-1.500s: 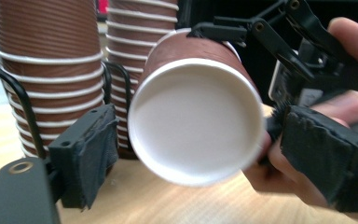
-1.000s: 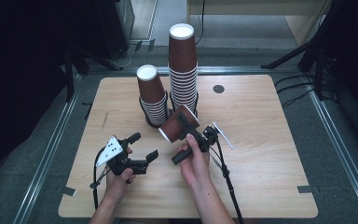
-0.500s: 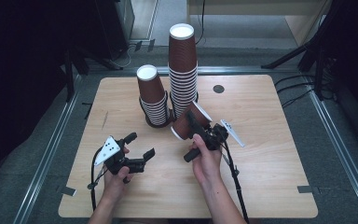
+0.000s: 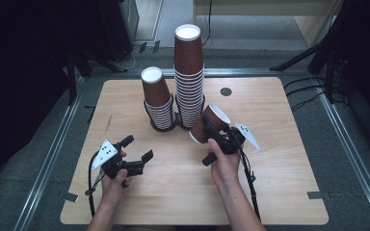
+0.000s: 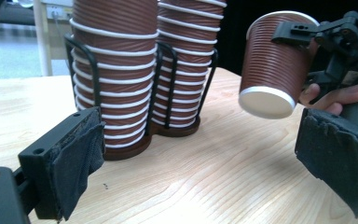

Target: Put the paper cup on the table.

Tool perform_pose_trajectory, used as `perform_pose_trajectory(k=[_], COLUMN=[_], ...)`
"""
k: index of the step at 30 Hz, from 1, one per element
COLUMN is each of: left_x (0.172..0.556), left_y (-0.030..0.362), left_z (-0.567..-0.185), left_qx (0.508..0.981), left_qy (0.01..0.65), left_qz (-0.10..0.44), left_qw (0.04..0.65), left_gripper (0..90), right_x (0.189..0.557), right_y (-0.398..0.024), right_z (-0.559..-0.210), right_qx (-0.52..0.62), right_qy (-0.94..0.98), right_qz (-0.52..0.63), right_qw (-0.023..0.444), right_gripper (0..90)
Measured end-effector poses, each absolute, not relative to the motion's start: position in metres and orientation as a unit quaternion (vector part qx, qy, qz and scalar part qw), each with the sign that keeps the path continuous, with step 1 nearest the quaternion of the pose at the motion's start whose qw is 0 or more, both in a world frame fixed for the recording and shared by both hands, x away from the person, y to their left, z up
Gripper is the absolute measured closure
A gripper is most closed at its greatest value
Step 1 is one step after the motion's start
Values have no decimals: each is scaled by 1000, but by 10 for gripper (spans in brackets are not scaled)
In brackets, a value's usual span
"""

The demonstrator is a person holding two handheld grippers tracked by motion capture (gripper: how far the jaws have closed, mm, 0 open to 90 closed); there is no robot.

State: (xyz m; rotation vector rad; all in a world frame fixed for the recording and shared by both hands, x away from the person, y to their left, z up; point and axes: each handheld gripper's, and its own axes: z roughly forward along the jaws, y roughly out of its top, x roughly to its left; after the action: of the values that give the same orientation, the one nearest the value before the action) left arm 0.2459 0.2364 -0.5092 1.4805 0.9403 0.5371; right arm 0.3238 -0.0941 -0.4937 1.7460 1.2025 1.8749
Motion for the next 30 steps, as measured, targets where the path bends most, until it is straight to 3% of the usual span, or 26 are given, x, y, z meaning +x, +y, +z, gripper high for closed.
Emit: perform_pose_trajectory(k=[14,30], left_x=[245,246], left_y=[248,263], left_z=[-506,-519], left_qx=[634,629], left_qy=[420,444], left_qz=[251,256], left_qw=[599,584], left_gripper=[15,15], right_x=[328,346], right_y=[-122,-166], right_z=[-498,-521], right_qx=[600,553], right_qy=[445,489], right_qz=[627,567], right_qw=[219,367], right_gripper=[122,123])
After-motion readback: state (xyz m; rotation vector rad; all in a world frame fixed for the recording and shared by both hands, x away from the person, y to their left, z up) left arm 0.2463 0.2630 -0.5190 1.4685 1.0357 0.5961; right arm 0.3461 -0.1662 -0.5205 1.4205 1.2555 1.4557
